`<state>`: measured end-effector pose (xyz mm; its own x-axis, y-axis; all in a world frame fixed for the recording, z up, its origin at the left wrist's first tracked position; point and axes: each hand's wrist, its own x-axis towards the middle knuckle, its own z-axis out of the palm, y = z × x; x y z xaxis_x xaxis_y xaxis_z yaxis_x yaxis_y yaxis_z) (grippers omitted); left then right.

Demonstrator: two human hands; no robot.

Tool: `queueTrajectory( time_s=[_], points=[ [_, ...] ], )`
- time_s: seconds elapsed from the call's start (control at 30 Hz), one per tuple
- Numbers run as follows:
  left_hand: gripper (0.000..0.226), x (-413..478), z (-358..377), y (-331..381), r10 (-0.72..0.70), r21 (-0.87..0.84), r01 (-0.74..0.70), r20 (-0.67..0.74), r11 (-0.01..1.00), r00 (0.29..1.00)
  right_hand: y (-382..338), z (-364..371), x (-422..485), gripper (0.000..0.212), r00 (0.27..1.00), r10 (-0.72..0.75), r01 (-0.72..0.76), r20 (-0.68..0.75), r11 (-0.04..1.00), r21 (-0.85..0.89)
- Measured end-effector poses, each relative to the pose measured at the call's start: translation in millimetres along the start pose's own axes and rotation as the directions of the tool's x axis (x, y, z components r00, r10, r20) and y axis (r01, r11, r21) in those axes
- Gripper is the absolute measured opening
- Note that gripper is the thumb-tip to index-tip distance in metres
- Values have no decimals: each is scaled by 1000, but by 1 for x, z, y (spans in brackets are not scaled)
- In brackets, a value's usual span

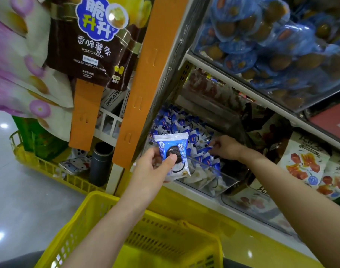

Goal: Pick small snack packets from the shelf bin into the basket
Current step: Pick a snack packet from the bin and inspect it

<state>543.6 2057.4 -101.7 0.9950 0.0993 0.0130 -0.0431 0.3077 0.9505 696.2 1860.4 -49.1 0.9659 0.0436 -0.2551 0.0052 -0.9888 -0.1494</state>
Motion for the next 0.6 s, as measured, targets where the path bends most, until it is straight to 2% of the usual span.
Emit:
queueTrajectory(
  time_s=[0.07, 0.13, 0.23, 0.33, 0.37, 0.4, 0.43, 0.5, 0.53, 0.6],
  points=[
    [8, 0, 0, -1, -14, 14, 14, 5, 1000, 1000, 0, 0, -7, 9, 995, -2, 13, -104, 995, 103],
    [6, -1, 2, -2, -33, 30, 32, 6, 999, 999, 1, -1, -17, 9, 964, -43, 86, -264, 984, 154],
    [5, -3, 4, -3, -43, 62, 43, 8, 997, 999, 0, -7, -36, 10, 838, -165, 264, -520, 957, 120],
    [7, -5, 5, -6, -53, 95, 54, -16, 994, 998, -9, -14, -61, 8, 729, -145, 389, -669, 892, 231],
    [12, -5, 5, -8, -48, 114, 52, -34, 992, 998, -12, -15, -71, 8, 726, -136, 434, -674, 851, 296],
    [16, -5, 5, -9, -45, 132, 52, -54, 990, 998, -15, -15, -81, 8, 752, -125, 469, -647, 791, 393],
    [17, -6, 5, -10, -43, 144, 53, -73, 988, 996, -19, -13, -92, 8, 804, -112, 476, -583, 708, 521],
    [16, -8, 5, -12, -63, 138, 76, -96, 987, 993, -25, -3, -113, 6, 915, -110, 384, -389, 538, 750],
    [17, -10, 4, -13, -90, 124, 101, -95, 987, 991, -27, 3, -121, 5, 943, -135, 330, -304, 496, 803],
    [24, -14, 4, -15, -182, 59, 185, -48, 981, 982, -30, 18, -134, 3, 961, -199, 265, -190, 482, 835]
  ],
)
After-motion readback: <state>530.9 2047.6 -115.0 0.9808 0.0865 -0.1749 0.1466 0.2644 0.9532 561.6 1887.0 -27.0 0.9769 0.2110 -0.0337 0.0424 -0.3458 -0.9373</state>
